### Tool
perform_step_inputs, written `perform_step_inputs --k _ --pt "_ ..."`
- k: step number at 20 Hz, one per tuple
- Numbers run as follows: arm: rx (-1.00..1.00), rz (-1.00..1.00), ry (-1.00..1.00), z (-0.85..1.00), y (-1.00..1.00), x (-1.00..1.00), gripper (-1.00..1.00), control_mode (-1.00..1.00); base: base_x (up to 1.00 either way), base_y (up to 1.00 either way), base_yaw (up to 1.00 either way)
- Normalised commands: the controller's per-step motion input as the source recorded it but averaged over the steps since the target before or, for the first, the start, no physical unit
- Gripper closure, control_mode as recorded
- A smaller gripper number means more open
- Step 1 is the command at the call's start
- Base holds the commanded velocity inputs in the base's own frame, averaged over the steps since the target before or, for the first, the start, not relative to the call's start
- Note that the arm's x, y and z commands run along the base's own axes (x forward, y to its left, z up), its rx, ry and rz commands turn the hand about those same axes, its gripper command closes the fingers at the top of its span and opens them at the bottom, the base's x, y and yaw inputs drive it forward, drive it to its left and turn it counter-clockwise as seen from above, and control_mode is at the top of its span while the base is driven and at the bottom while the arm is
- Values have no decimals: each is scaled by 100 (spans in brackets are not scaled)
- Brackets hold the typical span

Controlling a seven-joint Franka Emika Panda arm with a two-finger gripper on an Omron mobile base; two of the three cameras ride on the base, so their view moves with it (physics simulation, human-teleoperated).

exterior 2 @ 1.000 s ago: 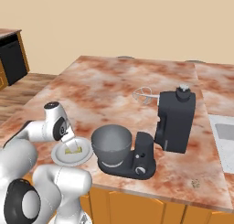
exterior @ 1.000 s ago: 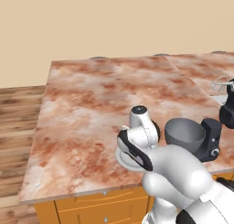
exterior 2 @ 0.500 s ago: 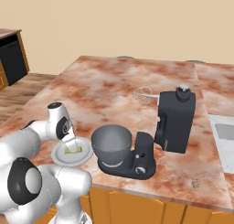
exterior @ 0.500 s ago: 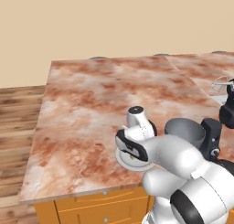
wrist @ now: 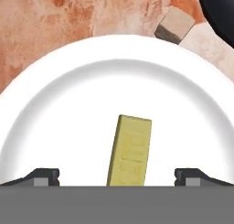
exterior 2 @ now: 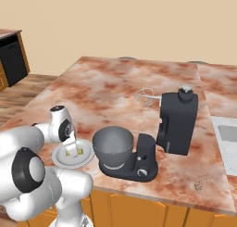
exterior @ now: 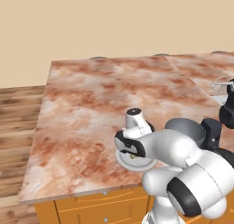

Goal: Add butter and sugar cubes to the stand mixer bowl and then turn on the stand mixer to begin making frosting.

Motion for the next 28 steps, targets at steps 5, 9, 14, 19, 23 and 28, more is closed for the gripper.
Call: perform_step_inputs --k 5,9,14,19,23,28 --pt "1 -4 3 -20 -5 0 -100 -100 0 0 0" --pt "1 -3 4 -26 0 0 100 -100 0 0 0" --pt "0 0 2 -13 0 0 100 -100 0 0 0" --pt "0 0 -3 -15 0 0 100 -100 0 0 0" --pt "0 0 -8 1 0 -2 100 -100 0 0 0" --pt "-4 0 -14 54 0 -17 100 -100 0 0 0"
